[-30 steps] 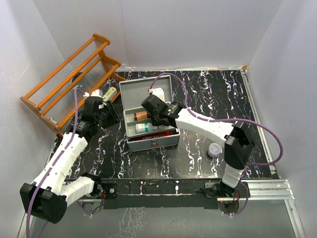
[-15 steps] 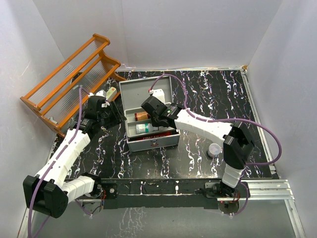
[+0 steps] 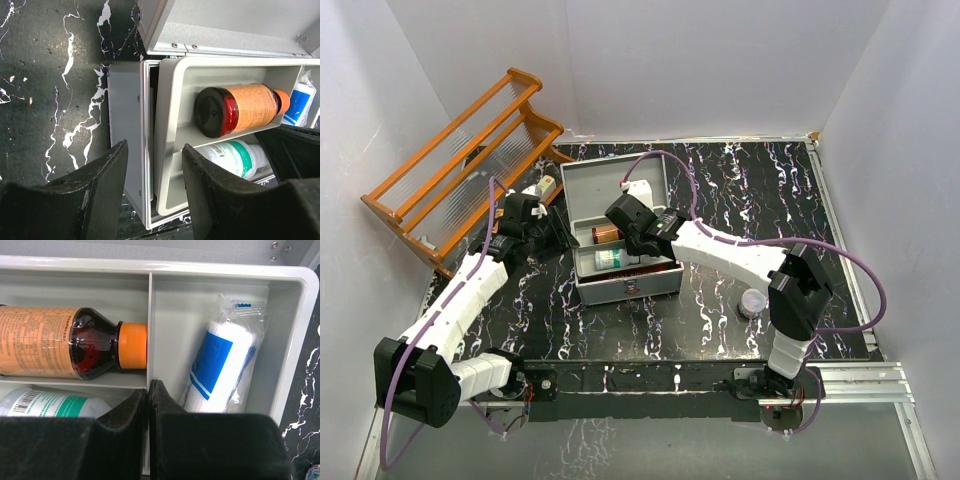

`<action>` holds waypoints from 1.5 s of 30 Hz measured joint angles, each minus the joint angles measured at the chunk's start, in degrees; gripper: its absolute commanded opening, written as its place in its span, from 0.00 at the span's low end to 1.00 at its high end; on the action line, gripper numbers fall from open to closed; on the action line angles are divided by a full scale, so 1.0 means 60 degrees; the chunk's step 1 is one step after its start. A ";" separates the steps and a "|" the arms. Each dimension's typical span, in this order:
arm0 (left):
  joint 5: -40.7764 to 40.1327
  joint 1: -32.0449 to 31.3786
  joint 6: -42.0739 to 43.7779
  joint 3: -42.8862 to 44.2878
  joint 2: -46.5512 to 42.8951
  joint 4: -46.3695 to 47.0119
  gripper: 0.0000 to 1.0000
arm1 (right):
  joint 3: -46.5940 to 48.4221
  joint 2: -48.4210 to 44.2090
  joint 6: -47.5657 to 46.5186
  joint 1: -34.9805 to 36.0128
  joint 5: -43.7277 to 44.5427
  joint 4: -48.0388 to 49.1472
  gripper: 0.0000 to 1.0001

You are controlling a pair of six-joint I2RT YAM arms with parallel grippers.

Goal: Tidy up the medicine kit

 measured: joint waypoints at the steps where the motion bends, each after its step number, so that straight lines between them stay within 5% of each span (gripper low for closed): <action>1: 0.0007 0.0000 0.0007 0.0000 0.0000 0.0004 0.46 | 0.0000 -0.0004 -0.0004 -0.0004 -0.0022 -0.0007 0.00; 17: 0.0051 0.0000 0.0036 0.0000 0.0000 0.0011 0.47 | 0.0000 -0.0186 0.0004 -0.0004 -0.0459 -0.0543 0.00; 45: 0.0200 0.0000 0.0113 -0.0040 0.0637 0.0087 0.31 | 0.0000 0.0408 0.0076 -0.0066 -0.0652 -0.0747 0.00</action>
